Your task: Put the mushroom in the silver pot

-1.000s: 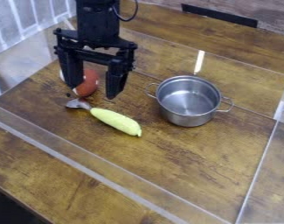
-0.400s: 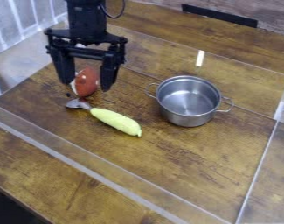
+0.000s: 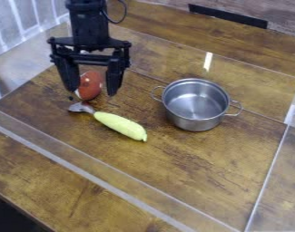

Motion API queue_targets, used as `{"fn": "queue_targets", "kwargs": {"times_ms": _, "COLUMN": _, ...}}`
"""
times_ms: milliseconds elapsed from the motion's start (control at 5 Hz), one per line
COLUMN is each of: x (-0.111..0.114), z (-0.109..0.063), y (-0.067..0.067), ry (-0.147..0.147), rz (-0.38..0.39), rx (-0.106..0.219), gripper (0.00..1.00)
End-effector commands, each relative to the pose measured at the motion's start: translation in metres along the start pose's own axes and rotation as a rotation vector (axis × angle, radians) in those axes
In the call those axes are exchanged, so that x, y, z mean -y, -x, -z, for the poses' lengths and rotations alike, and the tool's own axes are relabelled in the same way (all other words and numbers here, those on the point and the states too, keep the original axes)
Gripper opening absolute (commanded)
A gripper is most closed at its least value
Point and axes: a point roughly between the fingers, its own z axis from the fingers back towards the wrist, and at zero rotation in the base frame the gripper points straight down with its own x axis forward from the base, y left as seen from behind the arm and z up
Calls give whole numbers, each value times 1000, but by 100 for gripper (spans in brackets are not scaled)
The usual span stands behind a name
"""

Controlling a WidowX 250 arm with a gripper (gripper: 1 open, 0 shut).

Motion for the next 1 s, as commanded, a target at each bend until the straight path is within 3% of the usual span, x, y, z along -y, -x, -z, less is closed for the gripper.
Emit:
{"fn": "queue_targets", "kwargs": {"times_ms": 0, "x": -7, "z": -9, "y": -11, "ry": 24, "rz": -29, "rx": 56, "gripper": 100}}
{"fn": "queue_targets", "kwargs": {"times_ms": 800, "x": -13, "z": 3, "y": -25, "ry": 50, "rz": -81, "rx": 57, "gripper": 100}}
